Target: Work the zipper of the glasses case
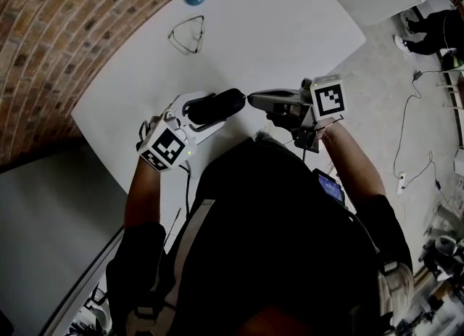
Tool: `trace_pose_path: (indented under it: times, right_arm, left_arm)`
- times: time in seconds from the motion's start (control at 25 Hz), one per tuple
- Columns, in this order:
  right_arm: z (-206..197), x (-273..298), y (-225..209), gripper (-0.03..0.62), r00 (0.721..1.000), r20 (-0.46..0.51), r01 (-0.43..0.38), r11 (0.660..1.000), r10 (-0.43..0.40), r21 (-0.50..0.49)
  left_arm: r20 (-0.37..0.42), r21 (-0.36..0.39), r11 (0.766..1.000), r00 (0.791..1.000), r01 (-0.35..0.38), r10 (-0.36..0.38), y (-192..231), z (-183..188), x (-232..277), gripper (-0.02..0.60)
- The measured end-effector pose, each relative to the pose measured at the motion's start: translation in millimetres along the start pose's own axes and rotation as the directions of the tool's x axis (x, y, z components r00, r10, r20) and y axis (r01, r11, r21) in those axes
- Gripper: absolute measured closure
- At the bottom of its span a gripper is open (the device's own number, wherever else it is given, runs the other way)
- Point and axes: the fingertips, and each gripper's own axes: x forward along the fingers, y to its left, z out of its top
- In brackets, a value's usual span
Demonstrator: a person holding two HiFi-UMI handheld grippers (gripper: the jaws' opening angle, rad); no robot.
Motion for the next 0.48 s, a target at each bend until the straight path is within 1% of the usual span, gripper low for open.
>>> trace_pose_path:
  times: [0.12,0.2,0.32,0.48]
  right_arm:
    - [-0.1,-2.8,-2.7,0.588,0.998,-0.035,0.043,0.998,-0.045,-0.044]
    - [0.3,-5.5,-5.7,0.588,0.996,-0.046,0.071,0.996,-0.073,-0.050]
    - [1.6,-5.9,-3.5,0.588,0.995,-0.050,0.080,0.995,-0.083,-0.057]
    - [2.4,-2.9,-1.8,0.588,0.992,-0.056,0.108,0.991,-0.113,-0.084]
  left_arm:
    - [0.021,0.025,0.999,1.000,-0.021,0.021,-0.1,5.4,-4.9,0.321]
    - [0.052,0.028,0.999,0.998,-0.032,0.031,-0.7,12.1,-8.7,0.322]
    - [0.090,0.023,0.999,0.995,-0.041,0.039,-0.9,20.4,-12.4,0.321]
    - [0.115,0.016,0.999,0.993,-0.043,0.041,-0.2,24.1,-15.6,0.321]
